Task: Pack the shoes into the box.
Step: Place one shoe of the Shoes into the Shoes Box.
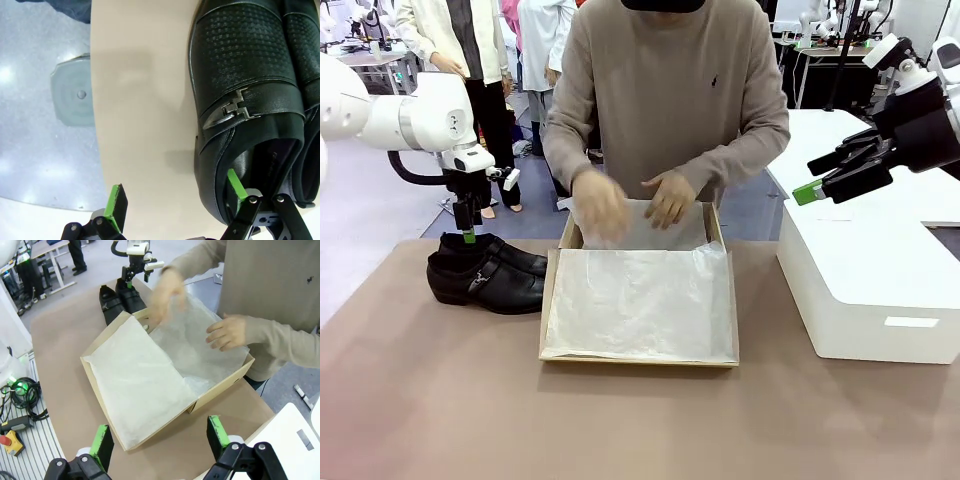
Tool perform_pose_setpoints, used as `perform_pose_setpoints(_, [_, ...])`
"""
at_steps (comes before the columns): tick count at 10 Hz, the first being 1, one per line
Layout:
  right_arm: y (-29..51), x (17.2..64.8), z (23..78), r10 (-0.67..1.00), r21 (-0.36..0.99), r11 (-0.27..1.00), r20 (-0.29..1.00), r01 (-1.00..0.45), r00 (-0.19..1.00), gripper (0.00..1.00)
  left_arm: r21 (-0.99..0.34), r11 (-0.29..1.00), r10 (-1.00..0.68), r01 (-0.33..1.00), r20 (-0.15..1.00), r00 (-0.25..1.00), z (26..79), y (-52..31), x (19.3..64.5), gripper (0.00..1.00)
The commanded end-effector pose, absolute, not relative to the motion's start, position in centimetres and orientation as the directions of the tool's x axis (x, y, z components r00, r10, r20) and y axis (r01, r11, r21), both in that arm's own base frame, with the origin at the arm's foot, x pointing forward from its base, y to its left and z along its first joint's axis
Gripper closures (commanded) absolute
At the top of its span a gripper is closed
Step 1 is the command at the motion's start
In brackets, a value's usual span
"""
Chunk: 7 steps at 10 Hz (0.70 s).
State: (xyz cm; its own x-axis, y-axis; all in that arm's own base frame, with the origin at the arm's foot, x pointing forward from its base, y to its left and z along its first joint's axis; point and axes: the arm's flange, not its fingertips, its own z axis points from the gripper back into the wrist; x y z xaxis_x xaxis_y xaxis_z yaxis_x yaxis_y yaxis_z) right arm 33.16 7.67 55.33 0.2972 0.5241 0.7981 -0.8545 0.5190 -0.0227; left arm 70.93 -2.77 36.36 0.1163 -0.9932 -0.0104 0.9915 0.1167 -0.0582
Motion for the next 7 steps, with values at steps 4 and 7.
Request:
perform_pose_setpoints(4, [7.7,33.4,55.3,0.520,-0.025,0.507,0.806,-0.862,0.282,0.00,-0.106,0.116,-0.993,0.988,-0.008,0.116,35.8,-2.9,72.0,0.00])
perform_pose_setpoints(7, [7.7,33.4,55.3,0.520,-0.025,0.507,0.806,-0.862,0.282,0.00,-0.135,0.102,-0.995,0.986,-0.001,0.103,35.1,-3.1,72.0,0.00])
